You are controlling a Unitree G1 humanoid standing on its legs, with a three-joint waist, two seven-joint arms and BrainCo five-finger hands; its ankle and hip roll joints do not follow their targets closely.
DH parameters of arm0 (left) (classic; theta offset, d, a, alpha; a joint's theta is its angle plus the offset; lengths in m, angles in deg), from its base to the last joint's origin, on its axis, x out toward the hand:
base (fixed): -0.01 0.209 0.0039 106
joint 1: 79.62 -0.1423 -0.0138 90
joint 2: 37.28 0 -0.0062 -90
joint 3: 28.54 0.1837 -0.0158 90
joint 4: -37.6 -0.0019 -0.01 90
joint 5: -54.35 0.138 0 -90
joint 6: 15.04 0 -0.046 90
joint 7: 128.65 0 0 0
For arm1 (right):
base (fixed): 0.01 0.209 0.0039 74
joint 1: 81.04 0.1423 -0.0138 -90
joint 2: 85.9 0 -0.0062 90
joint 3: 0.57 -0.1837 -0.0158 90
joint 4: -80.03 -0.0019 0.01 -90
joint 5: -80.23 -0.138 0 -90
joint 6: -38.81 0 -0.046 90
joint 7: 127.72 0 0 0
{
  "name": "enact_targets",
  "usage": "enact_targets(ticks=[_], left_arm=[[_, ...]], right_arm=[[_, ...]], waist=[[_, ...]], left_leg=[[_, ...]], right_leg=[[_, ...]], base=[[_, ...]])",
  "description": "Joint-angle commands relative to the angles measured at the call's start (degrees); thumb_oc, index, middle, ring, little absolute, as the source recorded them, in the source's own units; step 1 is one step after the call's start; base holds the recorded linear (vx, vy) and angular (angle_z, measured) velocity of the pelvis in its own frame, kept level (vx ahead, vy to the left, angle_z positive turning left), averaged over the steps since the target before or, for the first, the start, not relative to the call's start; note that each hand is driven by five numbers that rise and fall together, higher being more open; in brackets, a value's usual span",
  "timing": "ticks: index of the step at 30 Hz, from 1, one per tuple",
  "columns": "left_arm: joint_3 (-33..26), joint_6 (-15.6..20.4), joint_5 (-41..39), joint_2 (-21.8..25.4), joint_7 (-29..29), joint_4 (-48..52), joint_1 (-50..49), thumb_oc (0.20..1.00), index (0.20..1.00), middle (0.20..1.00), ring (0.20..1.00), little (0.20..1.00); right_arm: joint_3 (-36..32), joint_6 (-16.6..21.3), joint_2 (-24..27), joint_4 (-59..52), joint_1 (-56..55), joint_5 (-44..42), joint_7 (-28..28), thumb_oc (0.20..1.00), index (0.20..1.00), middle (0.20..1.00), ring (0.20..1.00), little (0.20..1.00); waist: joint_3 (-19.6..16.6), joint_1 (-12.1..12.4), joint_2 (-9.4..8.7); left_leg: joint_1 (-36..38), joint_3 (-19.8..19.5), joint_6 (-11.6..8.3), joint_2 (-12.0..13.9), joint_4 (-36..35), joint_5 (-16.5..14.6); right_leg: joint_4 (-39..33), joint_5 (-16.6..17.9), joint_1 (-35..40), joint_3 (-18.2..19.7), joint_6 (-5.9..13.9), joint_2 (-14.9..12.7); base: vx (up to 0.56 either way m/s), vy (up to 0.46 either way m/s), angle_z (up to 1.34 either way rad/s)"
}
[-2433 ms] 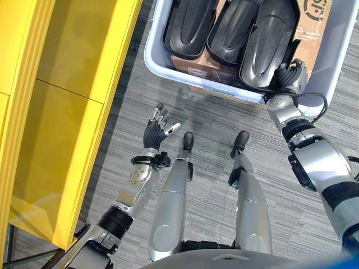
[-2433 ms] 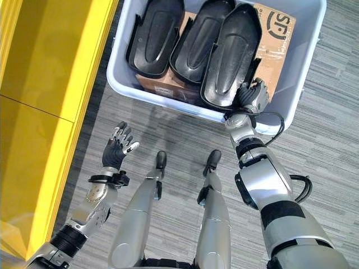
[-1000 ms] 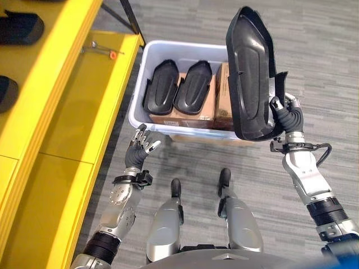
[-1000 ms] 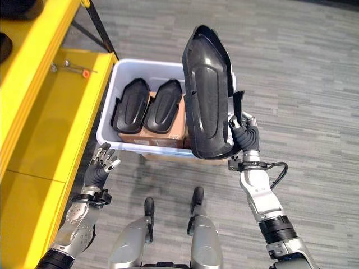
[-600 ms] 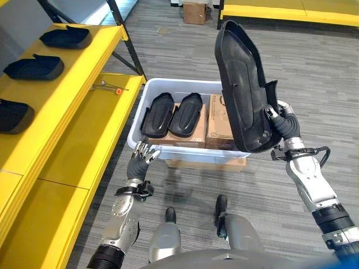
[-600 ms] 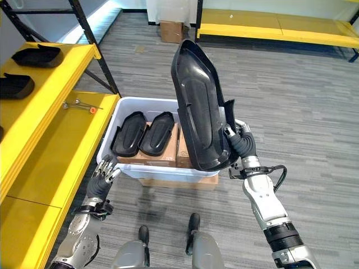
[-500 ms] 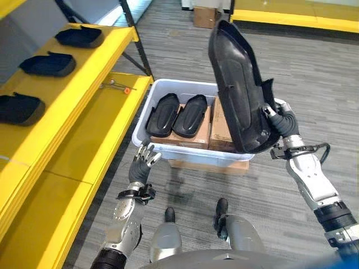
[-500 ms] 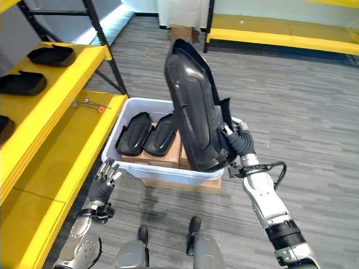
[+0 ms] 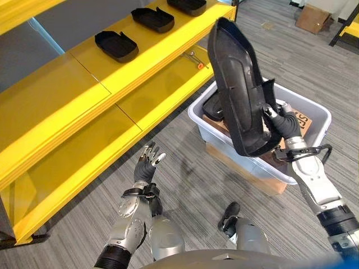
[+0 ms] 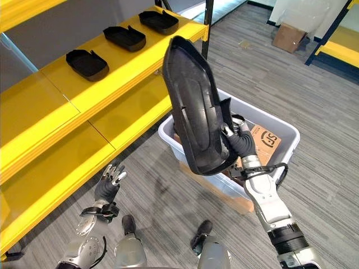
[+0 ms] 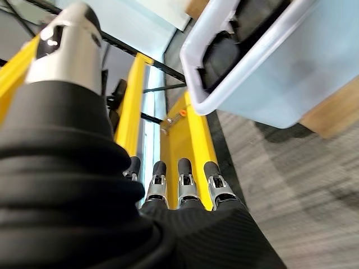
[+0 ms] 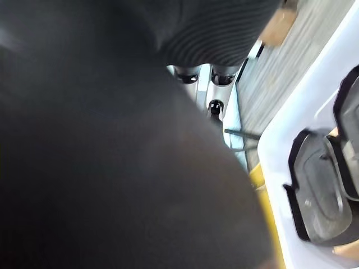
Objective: Move parts from the plastic box to the shelf.
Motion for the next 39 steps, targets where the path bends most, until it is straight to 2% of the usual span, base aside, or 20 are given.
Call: enact_targets(ticks=[1, 6, 7, 10, 11, 12, 13, 14, 16, 17, 21, 23, 26, 27, 28, 31, 32, 33, 36, 39], left_arm=[[-2.8, 2.9, 0.4, 4.4, 0.5, 5.4, -0.3, 1.000, 1.000, 1.000, 1.000, 1.000], [-6.1, 3.8, 1.5, 5.5, 2.2, 5.2, -0.2, 1.000, 1.000, 1.000, 1.000, 1.000], [-6.8, 3.8, 1.9, 5.6, 2.7, 4.9, 0.0, 1.000, 1.000, 1.000, 1.000, 1.000], [-6.6, 3.6, 3.6, 5.9, 3.7, 4.1, 1.5, 1.000, 1.000, 1.000, 1.000, 1.000], [-6.5, 3.8, 4.6, 6.2, 4.3, 3.5, 2.3, 1.000, 1.000, 1.000, 1.000, 1.000], [-5.9, 3.9, 5.4, 6.5, 4.7, 2.4, 3.3, 1.000, 1.000, 1.000, 1.000, 1.000], [-5.3, 4.1, 5.4, 6.4, 4.7, 1.5, 4.2, 1.000, 1.000, 1.000, 1.000, 1.000], [-4.8, 4.0, 5.9, 5.9, 4.6, 1.4, 5.0, 1.000, 1.000, 1.000, 1.000, 1.000], [-4.3, 4.1, 6.6, 5.1, 4.9, 1.4, 6.2, 1.000, 1.000, 1.000, 1.000, 1.000], [-4.0, 4.1, 6.6, 4.7, 5.1, 1.3, 7.1, 1.000, 1.000, 1.000, 1.000, 1.000], [-3.9, 4.7, 6.9, 4.3, 4.9, 1.4, 7.3, 1.000, 1.000, 1.000, 1.000, 1.000], [-4.1, 4.8, 6.8, 4.0, 4.9, 1.1, 7.0, 1.000, 1.000, 1.000, 1.000, 1.000], [-4.6, 5.2, 6.4, 3.6, 5.0, 0.2, 7.2, 1.000, 1.000, 1.000, 1.000, 1.000], [-4.5, 5.0, 6.3, 3.3, 4.8, -0.1, 7.2, 1.000, 1.000, 1.000, 1.000, 1.000], [-4.9, 5.1, 6.2, 2.6, 4.2, -0.1, 6.3, 1.000, 1.000, 1.000, 1.000, 1.000], [-4.8, 4.9, 5.5, 2.1, 4.2, 0.0, 6.1, 1.000, 1.000, 1.000, 1.000, 1.000], [-4.8, 5.0, 5.5, 2.1, 4.2, 0.0, 6.1, 1.000, 1.000, 1.000, 1.000, 1.000], [-4.5, 4.9, 5.1, 1.8, 4.3, 0.3, 6.5, 1.000, 1.000, 1.000, 1.000, 1.000], [-4.5, 4.8, 4.7, 1.5, 4.1, 0.6, 6.3, 1.000, 1.000, 1.000, 1.000, 1.000], [-4.5, 4.7, 3.9, 0.8, 3.5, 1.1, 5.3, 1.000, 1.000, 1.000, 1.000, 1.000]], right_arm=[[-0.1, 2.2, -3.0, -6.0, 0.1, -1.5, 1.0, 0.200, 0.200, 0.200, 0.200, 0.200], [3.0, 1.3, -5.3, -5.6, 1.9, -1.9, 2.0, 0.200, 0.200, 0.200, 0.200, 0.200], [3.8, 1.1, -6.0, -5.1, 2.8, -1.6, 2.0, 0.200, 0.200, 0.200, 0.200, 0.200], [4.3, 0.7, -6.5, -4.3, 3.3, -1.8, 1.6, 0.200, 0.200, 0.200, 0.200, 0.200], [4.5, 0.8, -6.8, -4.4, 3.1, -2.0, 1.5, 0.200, 0.200, 0.200, 0.200, 0.200], [4.2, 1.0, -6.8, -4.4, 2.4, -2.3, 1.6, 0.200, 0.200, 0.200, 0.200, 0.200], [4.1, 1.0, -6.9, -4.8, 1.5, -2.6, 1.6, 0.200, 0.200, 0.200, 0.200, 0.200], [3.7, 1.3, -7.0, -5.5, -0.1, -3.1, 1.8, 0.200, 0.200, 0.200, 0.200, 0.200], [3.4, 1.7, -8.0, -5.6, -0.7, -4.0, 2.1, 0.200, 0.200, 0.200, 0.200, 0.200], [3.2, 1.9, -8.4, -5.2, -0.4, -4.5, 2.0, 0.200, 0.200, 0.200, 0.200, 0.200], [3.5, 1.9, -8.7, -4.3, 1.4, -4.7, 2.3, 0.200, 0.200, 0.200, 0.200, 0.200], [3.5, 1.8, -8.8, -4.0, 2.0, -4.5, 2.2, 0.200, 0.200, 0.200, 0.200, 0.200], [3.2, 1.8, -8.8, -4.0, 2.2, -4.7, 2.2, 0.200, 0.200, 0.200, 0.200, 0.200], [2.6, 2.0, -8.6, -4.1, 1.6, -4.6, 2.4, 0.200, 0.200, 0.200, 0.200, 0.200], [0.9, 2.0, -7.7, -4.1, 0.2, -3.6, 2.7, 0.200, 0.200, 0.200, 0.200, 0.200], [-0.1, 2.1, -6.6, -3.8, 0.0, -3.0, 2.8, 0.200, 0.200, 0.200, 0.200, 0.200], [-0.1, 2.1, -6.5, -3.7, 0.0, -3.0, 2.8, 0.200, 0.200, 0.200, 0.200, 0.200], [-0.4, 2.3, -6.2, -3.3, 0.0, -3.5, 2.6, 0.200, 0.200, 0.200, 0.200, 0.200], [-0.5, 2.4, -5.7, -3.3, -0.1, -3.8, 2.6, 0.200, 0.200, 0.200, 0.200, 0.200], [-0.3, 2.6, -4.8, -3.0, 0.0, -4.1, 2.7, 0.200, 0.200, 0.200, 0.200, 0.200]], waist=[[-3.3, 1.5, -5.99], [-3.5, 5.0, -9.29], [-3.8, 6.1, -10.42], [-4.0, 6.4, -11.18], [-4.0, 5.2, -10.49], [-4.2, 3.0, -9.92], [-3.9, 1.3, -9.27], [-2.7, -1.3, -8.31], [-0.6, -3.6, -8.07], [0.0, -4.5, -8.61], [1.0, -5.8, -9.60], [1.4, -5.9, -10.13], [1.3, -6.2, -10.85], [0.8, -6.4, -11.06], [-0.9, -6.6, -10.98], [-1.8, -6.4, -10.99], [-1.8, -6.5, -10.95], [-2.0, -6.5, -10.96], [-2.1, -6.5, -10.88], [-1.9, -6.1, -10.60]], left_leg=[[-7.0, -2.2, 0.20, -1.9, 8.3, 3.4], [-13.2, -3.6, 2.77, -4.7, 19.3, -4.9], [-14.4, -4.1, 4.37, -6.9, 20.7, -7.6], [-15.2, -4.8, 8.19, -12.8, 20.6, -10.6], [-14.0, -5.6, 10.41, -16.1, 18.9, -11.2], [-12.6, -6.9, 11.19, -17.9, 16.4, -11.1], [-11.4, -7.8, 11.94, -19.0, 14.0, -9.2], [-9.2, -10.7, 12.38, -21.1, 12.0, -8.7], [-5.3, -12.8, 12.26, -22.2, 8.7, -8.5], [-4.4, -14.3, 11.75, -22.9, 7.2, -8.1], [-1.8, -16.1, 10.47, -23.7, 5.5, -9.0], [-0.8, -16.5, 10.00, -23.7, 6.0, -9.9], [0.1, -17.4, 9.36, -24.1, 6.3, -10.9], [0.0, -18.2, 9.15, -24.2, 6.7, -11.6], [1.7, -18.6, 7.74, -22.1, 5.7, -11.7], [3.0, -19.4, 5.94, -18.9, 4.8, -11.5], [3.1, -19.5, 5.90, -18.9, 4.8, -11.5], [3.0, -19.7, 4.75, -17.1, 5.2, -11.4], [2.8, -19.8, 4.08, -15.9, 5.8, -11.2], [0.2, -20.6, 3.06, -15.3, 10.6, -9.5]], right_leg=[[-5.3, 1.5, 13.5, 3.7, 7.47, -10.1], [-8.8, 5.9, 16.9, 3.3, 10.08, -13.4], [-8.7, 9.1, 17.2, 2.8, 11.15, -15.1], [-2.7, 17.9, 15.7, 4.0, 12.10, -19.9], [3.4, 19.6, 12.2, 9.5, 10.85, -20.3], [6.2, 19.1, 8.8, 17.9, 9.55, -16.9], [8.4, 17.3, 5.0, 23.3, 7.27, -13.7], [11.7, 14.9, 0.7, 30.7, 5.79, -8.7], [10.1, 7.9, -4.3, 33.2, 4.87, -3.6], [4.3, 7.7, -5.5, 32.9, 5.82, -2.6], [-7.4, 11.7, -8.1, 35.7, 8.60, -2.2], [-10.0, 14.2, -8.2, 36.2, 9.33, -3.0], [-11.9, 14.5, -7.7, 37.0, 9.54, -2.6], [-12.7, 13.8, -6.5, 37.6, 9.46, -2.6], [-11.6, 12.2, -4.8, 36.5, 8.76, -0.8], [-9.7, 9.4, -3.9, 33.4, 7.72, 0.5], [-9.7, 9.3, -3.9, 33.3, 7.68, 0.6], [-9.4, 8.1, -3.4, 32.3, 7.08, 1.4], [-9.4, 7.4, -2.8, 31.7, 6.45, 2.2], [-9.9, 6.1, -1.4, 30.9, 5.13, 3.2]], base=[[0.16, 0.187, 0.54], [0.15, 0.198, 0.14], [0.21, 0.342, 0.25], [0.16, 0.357, 0.53], [0.22, 0.402, 1.22], [0.20, 0.424, 1.46], [0.19, 0.293, 1.62], [0.19, 0.222, 1.80], [0.21, -0.019, 1.46], [0.16, -0.167, 0.79], [0.14, -0.173, 0.74], [0.14, -0.174, 0.39], [0.08, -0.159, 0.30], [0.20, -0.303, 0.64], [0.25, -0.382, 0.77], [0.18, -0.331, 0.46], [0.14, -0.384, 0.17], [0.08, -0.261, 0.10], [0.08, -0.234, 0.29], [0.04, -0.173, 0.08]])
